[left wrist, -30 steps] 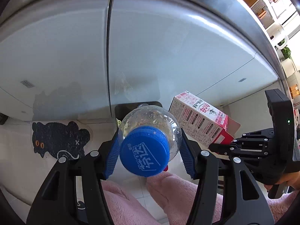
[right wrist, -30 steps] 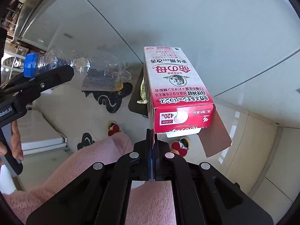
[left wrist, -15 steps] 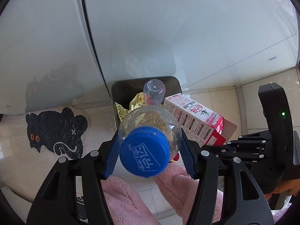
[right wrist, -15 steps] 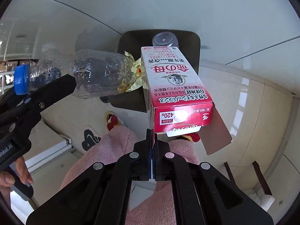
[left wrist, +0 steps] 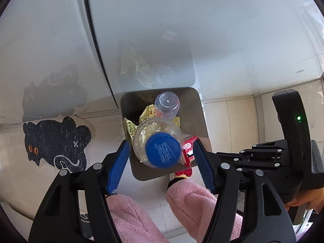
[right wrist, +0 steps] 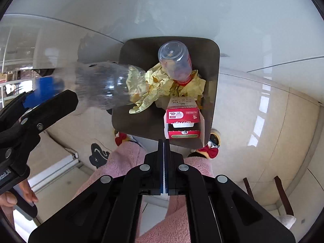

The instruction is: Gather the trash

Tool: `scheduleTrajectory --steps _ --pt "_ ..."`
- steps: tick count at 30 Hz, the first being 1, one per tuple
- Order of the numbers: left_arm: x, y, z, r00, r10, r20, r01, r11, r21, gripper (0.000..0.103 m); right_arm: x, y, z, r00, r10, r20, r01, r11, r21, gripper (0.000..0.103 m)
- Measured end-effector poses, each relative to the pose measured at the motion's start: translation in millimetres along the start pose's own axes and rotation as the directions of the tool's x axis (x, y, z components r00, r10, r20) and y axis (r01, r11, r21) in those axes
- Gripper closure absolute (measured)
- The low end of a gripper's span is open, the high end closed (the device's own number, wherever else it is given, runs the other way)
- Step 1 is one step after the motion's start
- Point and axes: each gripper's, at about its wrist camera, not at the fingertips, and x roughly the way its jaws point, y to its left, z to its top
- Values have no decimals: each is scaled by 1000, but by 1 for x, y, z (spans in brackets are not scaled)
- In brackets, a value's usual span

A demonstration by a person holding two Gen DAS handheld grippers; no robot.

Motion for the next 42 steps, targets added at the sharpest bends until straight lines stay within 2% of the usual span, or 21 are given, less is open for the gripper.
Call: scheduleTrajectory --steps 5,6,8,9,10,12,15,19,21,26,31,36,42 --pt "-15 14 2 999 25 23 -24 999 -38 34 -4 7 4 1000 19 13 -19 1000 7 96" --pt "-19 17 2 999 28 26 -26 999 -48 31 -6 8 4 1000 19 16 -20 1000 4 95" --pt "-26 21 0 999 31 35 -28 998 -63 29 -9 9 2 1000 22 22 -22 1000 3 76" --pt "-30 23 0 999 33 39 -30 997 -67 27 -13 10 1 999 23 33 -23 1000 4 46" --pt "-34 25 -1 998 33 44 -29 997 -73 25 -19 11 -1 998 25 56 -25 1000 5 39" --pt "-44 26 -3 998 32 57 -27 996 -84 22 -30 16 -4 996 12 84 -11 1000 -7 39" --pt "-62 23 -8 997 30 74 -24 996 -87 16 -54 23 -12 991 -40 127 46 998 -43 22" --pt "-96 11 -13 994 21 110 -12 997 -77 8 -90 27 -27 982 -85 172 98 993 -70 8" --pt "-115 1 -16 992 15 126 -6 998 -66 8 -111 25 -36 976 -98 194 114 991 -71 3" --pt "-165 -25 -23 984 19 178 -12 999 -40 8 -167 22 -56 956 -148 255 167 984 -57 3" --pt "-227 -53 -27 964 35 263 -31 999 -16 8 -233 20 -81 933 -144 329 168 985 -46 3" --pt "-292 -79 -29 929 53 367 -57 998 -1 8 -309 21 -105 872 -158 463 175 985 7 3" --pt "-358 -105 -27 872 73 484 -80 997 -7 8 -383 29 -124 779 -172 603 166 984 66 3"
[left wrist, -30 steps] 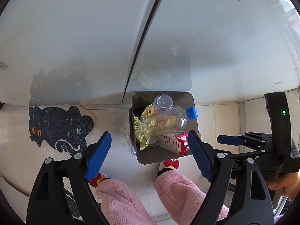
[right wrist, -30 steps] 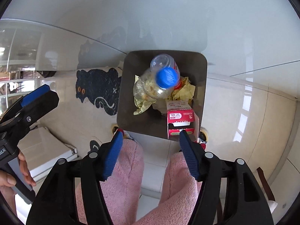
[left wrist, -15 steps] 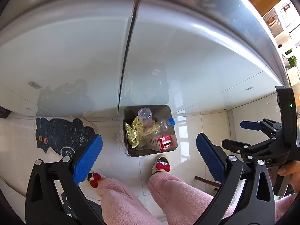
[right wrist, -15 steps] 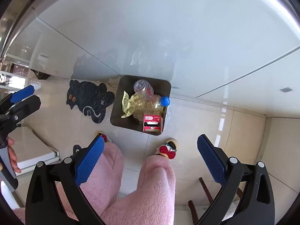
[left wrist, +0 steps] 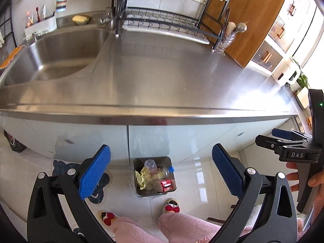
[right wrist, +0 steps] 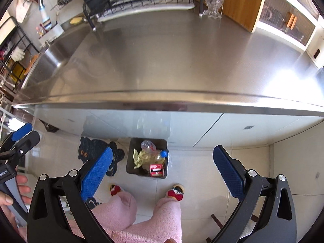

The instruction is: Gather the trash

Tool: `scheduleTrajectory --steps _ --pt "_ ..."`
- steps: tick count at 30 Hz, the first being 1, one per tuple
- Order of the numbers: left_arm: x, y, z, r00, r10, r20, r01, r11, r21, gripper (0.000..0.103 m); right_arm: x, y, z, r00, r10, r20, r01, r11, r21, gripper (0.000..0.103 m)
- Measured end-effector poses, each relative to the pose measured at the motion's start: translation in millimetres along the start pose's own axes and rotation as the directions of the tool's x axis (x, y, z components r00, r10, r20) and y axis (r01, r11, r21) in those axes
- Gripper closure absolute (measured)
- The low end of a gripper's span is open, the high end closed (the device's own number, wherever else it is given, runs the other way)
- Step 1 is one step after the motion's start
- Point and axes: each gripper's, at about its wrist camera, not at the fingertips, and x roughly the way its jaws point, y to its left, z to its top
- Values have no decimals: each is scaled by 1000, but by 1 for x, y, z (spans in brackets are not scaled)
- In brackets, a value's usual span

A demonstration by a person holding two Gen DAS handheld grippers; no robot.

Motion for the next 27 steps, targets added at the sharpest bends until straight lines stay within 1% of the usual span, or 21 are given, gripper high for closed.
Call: scheduleTrajectory --steps 4,8,10,13,16,20,27 --pt "-29 -11 18 998 17 66 -18 1000 11 8 -33 -1 13 997 -28 77 26 999 31 3" --pt "-56 -22 34 990 31 139 -34 999 24 8 -61 -6 22 990 -33 134 23 997 71 3" --pt "-67 -25 42 983 47 177 -53 998 27 8 -71 -4 24 985 -41 168 28 997 77 3" --pt "-82 -27 54 968 66 240 -75 997 26 8 -87 0 30 971 -68 229 55 996 65 3" --pt "-94 -28 64 954 78 290 -89 996 24 8 -103 4 39 959 -78 273 65 996 57 3" --pt "-101 -28 77 947 85 309 -95 995 18 8 -118 9 47 942 -93 322 79 995 57 3" --pt "-106 -30 89 936 104 337 -117 993 17 8 -128 17 64 930 -100 354 84 995 58 3"
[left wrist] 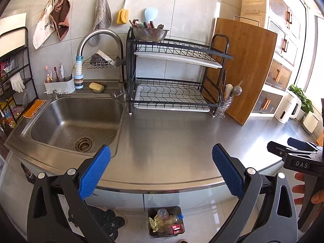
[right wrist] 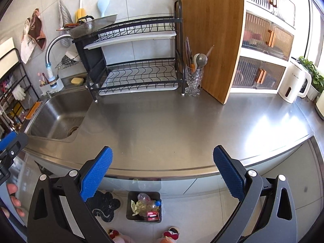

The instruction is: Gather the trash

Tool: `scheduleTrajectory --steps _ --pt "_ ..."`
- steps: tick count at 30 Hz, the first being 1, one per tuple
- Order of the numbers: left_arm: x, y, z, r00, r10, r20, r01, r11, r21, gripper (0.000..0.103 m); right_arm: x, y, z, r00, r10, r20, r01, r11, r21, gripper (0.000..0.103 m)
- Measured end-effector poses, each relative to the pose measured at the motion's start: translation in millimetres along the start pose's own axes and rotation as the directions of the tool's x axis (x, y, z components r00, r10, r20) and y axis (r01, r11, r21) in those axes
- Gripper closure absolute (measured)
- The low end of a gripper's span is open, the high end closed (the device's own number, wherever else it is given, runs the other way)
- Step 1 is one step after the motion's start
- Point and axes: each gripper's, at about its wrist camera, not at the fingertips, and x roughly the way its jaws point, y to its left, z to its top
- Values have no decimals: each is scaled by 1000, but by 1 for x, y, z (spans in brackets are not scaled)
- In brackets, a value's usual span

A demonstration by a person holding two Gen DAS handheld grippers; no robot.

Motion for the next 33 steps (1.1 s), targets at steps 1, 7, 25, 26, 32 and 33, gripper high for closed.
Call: scheduleTrajectory --steps 1,7,25,26,32,33 --pt "1 1 2 1000 -3 2 3 1000 -3 8 0 0 2 1000 -1 4 1 1000 2 3" --pt "5 0 8 1000 -3 7 3 1000 -2 8 3 3 10 1000 1 9 -1 1000 2 3" --pt "13 -1 15 1000 1 6 -1 1000 6 8 8 4 18 1000 0 15 0 1000 2 3" --pt "14 -1 15 1000 -2 6 2 1000 6 8 9 4 19 1000 -1 15 1 1000 0 3" --pt "15 -1 17 1000 6 8 -6 1000 6 8 11 4 19 1000 1 10 -1 1000 -2 3" --pt "15 -1 17 1000 9 9 -9 1000 6 8 12 4 19 1000 1 8 -1 1000 -3 3"
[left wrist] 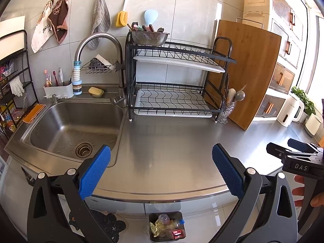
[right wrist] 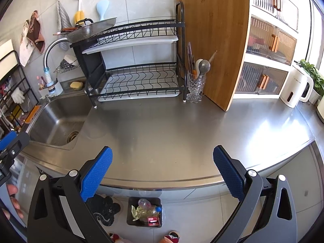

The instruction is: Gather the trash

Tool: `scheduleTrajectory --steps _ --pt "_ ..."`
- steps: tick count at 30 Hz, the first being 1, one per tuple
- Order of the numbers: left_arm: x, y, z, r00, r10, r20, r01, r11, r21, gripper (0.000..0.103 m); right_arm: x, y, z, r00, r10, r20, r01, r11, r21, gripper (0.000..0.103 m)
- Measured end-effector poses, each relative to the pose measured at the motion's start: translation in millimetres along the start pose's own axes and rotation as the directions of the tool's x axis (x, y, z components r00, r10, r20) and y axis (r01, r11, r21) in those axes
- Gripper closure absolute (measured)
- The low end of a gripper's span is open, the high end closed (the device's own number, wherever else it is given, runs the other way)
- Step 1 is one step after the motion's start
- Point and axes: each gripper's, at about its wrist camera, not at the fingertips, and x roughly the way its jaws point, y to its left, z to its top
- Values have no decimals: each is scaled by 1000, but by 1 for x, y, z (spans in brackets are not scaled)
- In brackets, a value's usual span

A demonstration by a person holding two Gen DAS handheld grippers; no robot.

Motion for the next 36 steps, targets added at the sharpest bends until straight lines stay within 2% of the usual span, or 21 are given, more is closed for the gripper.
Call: scheduleTrajectory --steps 36 --pt "3 -2 8 1000 25 10 -26 1000 7 8 1 -6 5 1000 -4 11 4 1000 10 3"
